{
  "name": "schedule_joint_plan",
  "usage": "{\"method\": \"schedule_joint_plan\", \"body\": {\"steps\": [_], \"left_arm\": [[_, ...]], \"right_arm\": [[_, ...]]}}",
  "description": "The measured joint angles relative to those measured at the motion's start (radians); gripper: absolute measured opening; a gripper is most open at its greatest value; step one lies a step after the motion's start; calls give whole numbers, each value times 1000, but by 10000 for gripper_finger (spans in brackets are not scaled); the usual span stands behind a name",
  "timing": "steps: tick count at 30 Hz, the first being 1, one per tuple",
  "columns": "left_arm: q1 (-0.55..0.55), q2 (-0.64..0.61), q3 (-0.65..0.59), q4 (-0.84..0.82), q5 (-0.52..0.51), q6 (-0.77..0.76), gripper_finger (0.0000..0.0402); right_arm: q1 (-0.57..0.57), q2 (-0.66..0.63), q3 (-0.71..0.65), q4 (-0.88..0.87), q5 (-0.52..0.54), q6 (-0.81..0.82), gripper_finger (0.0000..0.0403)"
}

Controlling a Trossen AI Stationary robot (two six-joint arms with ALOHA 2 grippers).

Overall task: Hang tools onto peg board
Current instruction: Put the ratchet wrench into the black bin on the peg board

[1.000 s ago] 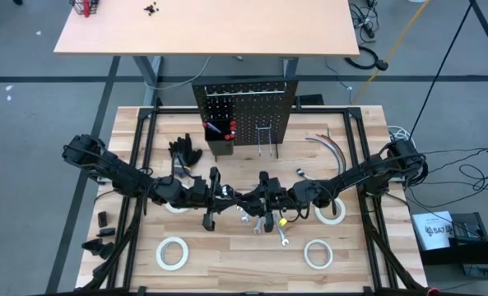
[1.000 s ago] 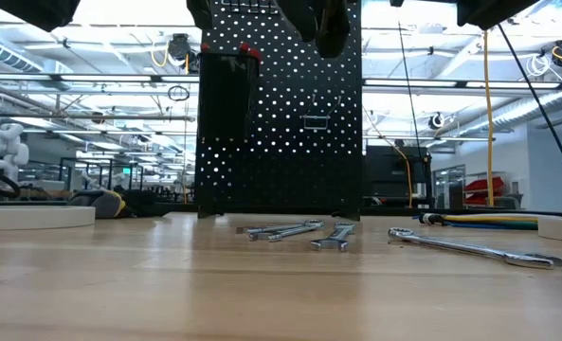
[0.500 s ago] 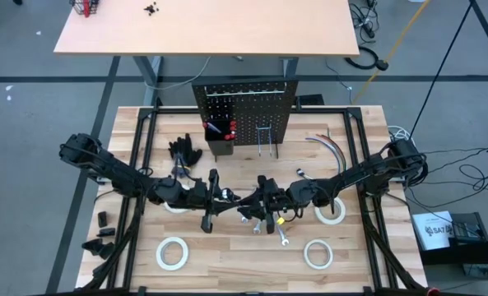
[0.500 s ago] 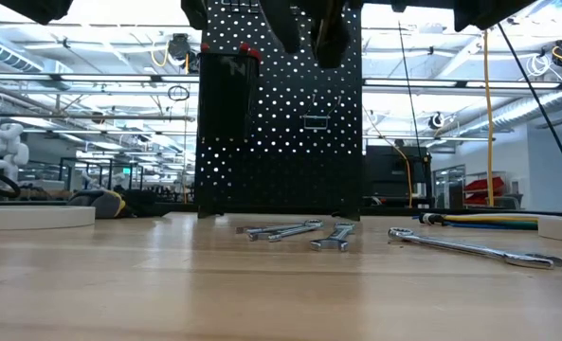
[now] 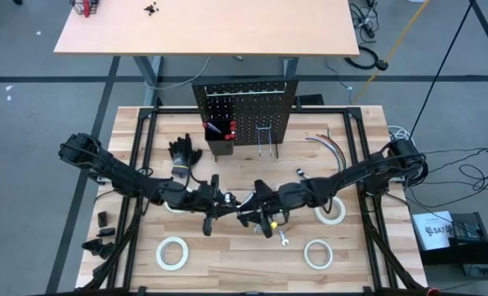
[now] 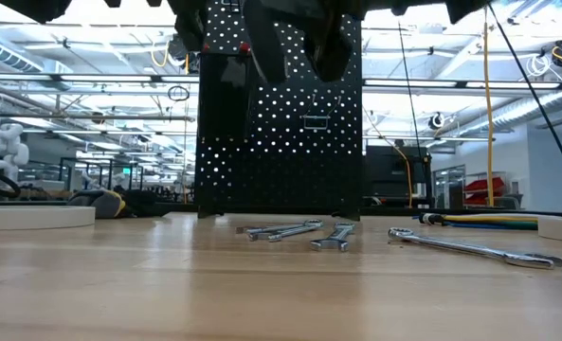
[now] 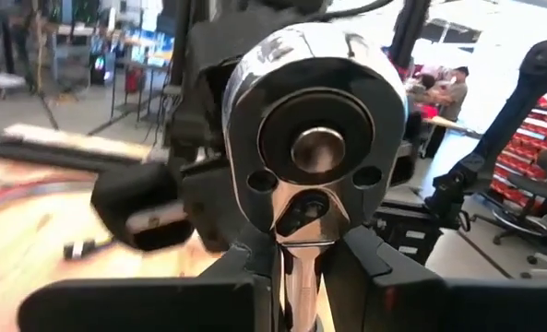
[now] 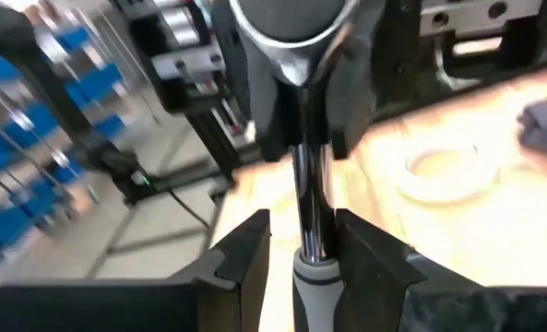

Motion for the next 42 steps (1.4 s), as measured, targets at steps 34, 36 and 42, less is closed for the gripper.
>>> {"method": "schedule_joint_plan", "body": {"steps": [34,36,42], "left_arm": [[-15,-1,1,25,-92,-20,50],[-15,-2,2,29,-90,-20,50],[-15,-2,2,7,-93,-25,76]], "right_arm": [[-5,8,140,-160,171,-148,36],[-4,8,140,-150,178,-153,36],[-5,9,139,-162,178,-149,36]]}}
